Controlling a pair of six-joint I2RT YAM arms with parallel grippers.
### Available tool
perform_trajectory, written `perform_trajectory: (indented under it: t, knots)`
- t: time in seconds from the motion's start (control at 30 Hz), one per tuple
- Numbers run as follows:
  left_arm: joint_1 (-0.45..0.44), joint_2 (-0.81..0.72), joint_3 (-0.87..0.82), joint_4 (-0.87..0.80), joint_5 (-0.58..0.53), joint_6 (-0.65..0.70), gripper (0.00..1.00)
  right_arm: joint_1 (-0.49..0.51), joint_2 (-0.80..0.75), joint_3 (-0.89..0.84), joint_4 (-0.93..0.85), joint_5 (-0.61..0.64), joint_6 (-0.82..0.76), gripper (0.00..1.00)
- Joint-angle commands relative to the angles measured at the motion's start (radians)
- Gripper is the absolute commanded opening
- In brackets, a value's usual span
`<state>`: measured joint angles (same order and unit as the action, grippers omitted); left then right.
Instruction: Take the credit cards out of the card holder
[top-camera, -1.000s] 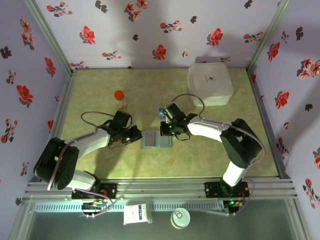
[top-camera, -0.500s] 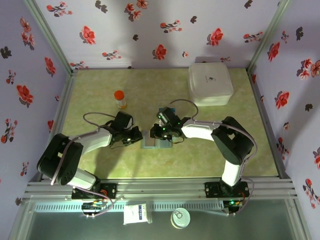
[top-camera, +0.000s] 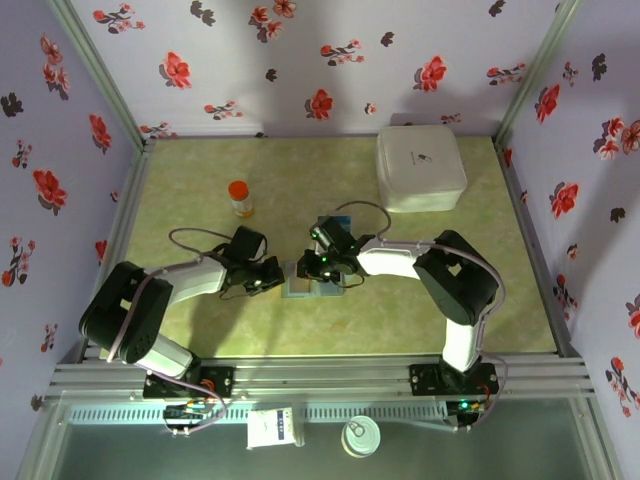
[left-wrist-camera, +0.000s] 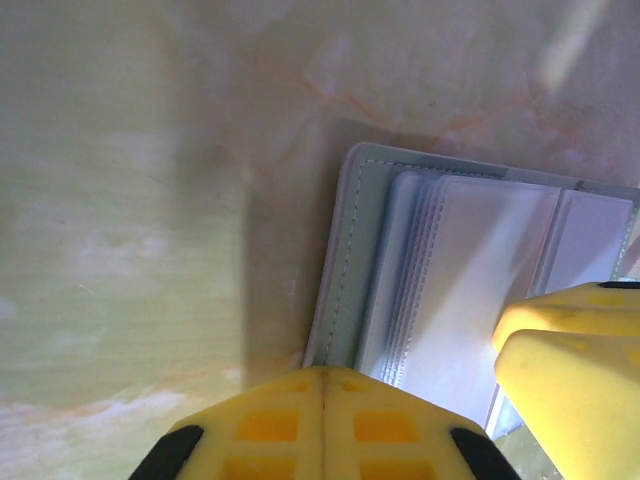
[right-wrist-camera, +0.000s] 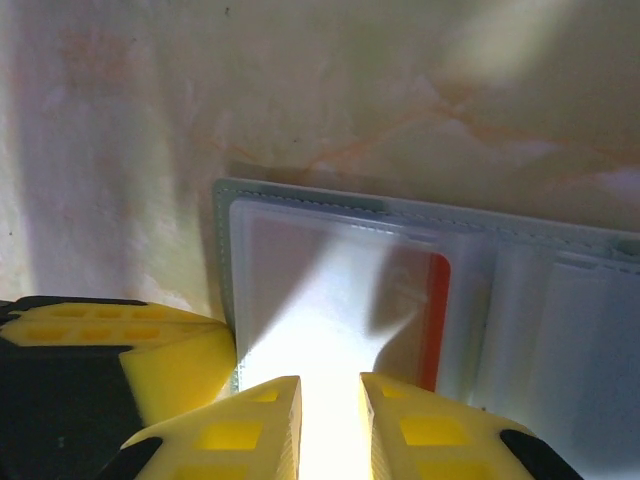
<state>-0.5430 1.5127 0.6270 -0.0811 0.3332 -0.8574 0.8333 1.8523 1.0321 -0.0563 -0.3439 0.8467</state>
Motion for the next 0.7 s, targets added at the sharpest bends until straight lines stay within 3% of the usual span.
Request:
perform_trajectory:
  t: [0.0, 0.67]
  knots:
    - [0.005, 0.016, -0.018, -0.003, -0.003, 0.004, 0.05, 0.009, 0.013, 0.029, -0.045, 0.023, 0.007, 0.22]
    - [0.005, 0.009, -0.008, -0.036, -0.016, 0.009, 0.05, 0.007, -0.044, -0.018, -0.087, 0.097, -0.021, 0.22]
